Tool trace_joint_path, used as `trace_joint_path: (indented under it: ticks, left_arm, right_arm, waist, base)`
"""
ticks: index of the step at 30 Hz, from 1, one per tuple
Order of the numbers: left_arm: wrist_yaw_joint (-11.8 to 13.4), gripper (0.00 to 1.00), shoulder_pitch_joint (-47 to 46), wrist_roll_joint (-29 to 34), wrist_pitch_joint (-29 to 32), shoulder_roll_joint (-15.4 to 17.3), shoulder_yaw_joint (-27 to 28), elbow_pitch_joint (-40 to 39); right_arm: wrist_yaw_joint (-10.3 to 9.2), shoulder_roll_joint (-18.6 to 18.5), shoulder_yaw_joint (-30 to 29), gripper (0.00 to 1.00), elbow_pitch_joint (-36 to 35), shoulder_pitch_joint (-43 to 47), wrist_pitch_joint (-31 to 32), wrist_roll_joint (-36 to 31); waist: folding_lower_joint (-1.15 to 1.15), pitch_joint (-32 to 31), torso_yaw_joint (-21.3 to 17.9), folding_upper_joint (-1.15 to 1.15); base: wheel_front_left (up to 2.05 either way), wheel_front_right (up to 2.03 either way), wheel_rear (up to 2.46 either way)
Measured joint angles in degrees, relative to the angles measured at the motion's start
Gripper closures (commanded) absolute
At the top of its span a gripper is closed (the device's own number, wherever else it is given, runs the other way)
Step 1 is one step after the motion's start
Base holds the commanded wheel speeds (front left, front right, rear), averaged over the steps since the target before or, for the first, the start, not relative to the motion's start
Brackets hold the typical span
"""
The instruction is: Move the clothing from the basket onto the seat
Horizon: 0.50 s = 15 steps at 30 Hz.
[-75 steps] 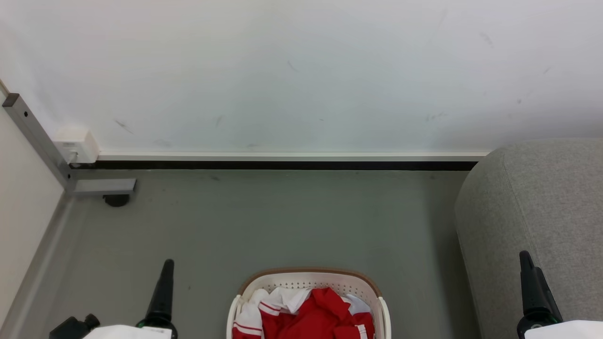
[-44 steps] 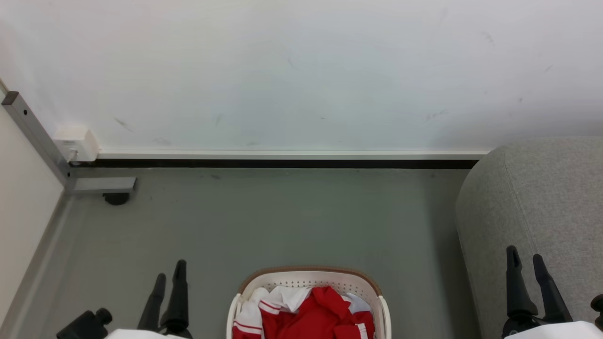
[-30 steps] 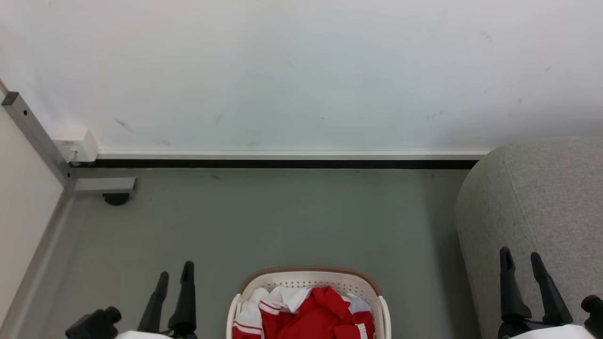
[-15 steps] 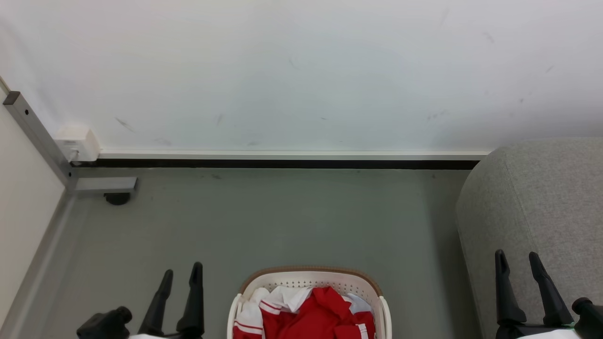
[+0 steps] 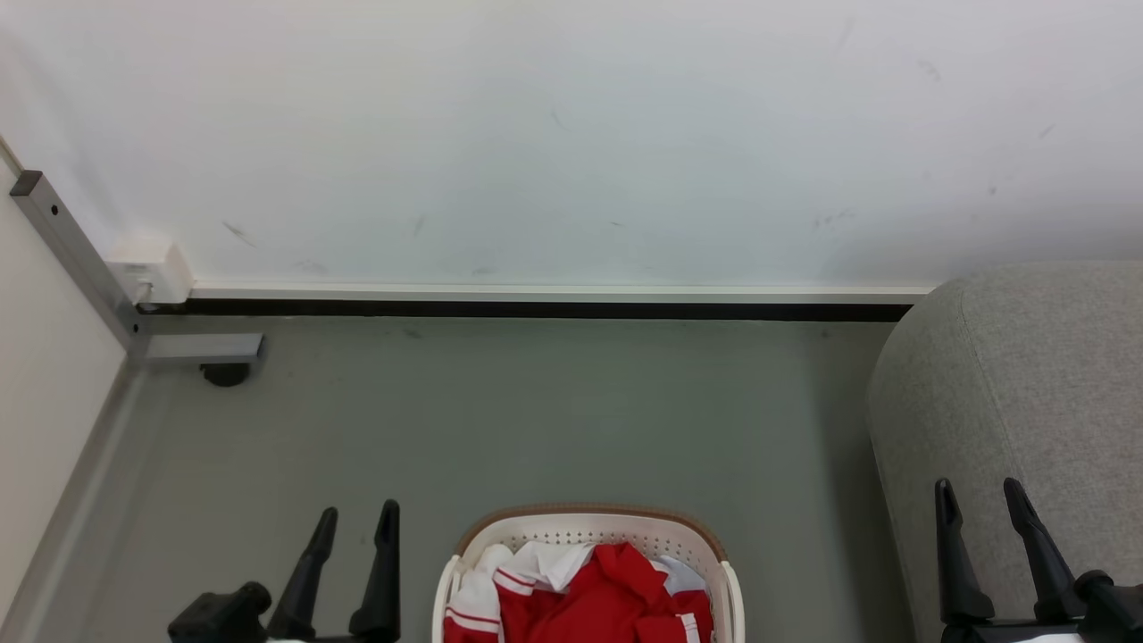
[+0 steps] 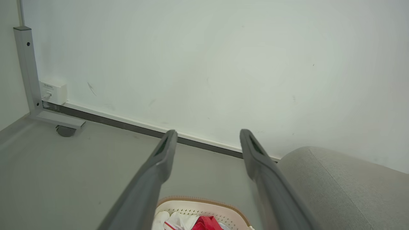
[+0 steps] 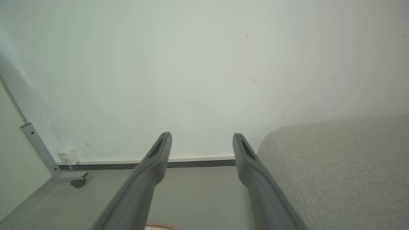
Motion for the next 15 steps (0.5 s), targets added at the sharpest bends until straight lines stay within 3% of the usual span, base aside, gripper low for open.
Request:
trace_joint_path:
  ticks: [15]
  left_arm:
    - [0.0,0.00,0.4,5.9,-1.6,0.1,-0.5,-0.3]
  right_arm:
    - [0.00,-0.1,-0.2,0.00,0.4,0.6,-1.6,-5.5]
  waist:
    - [0.00,0.1,-0.2,0.00]
  base:
    - [0.00,0.00,0.00]
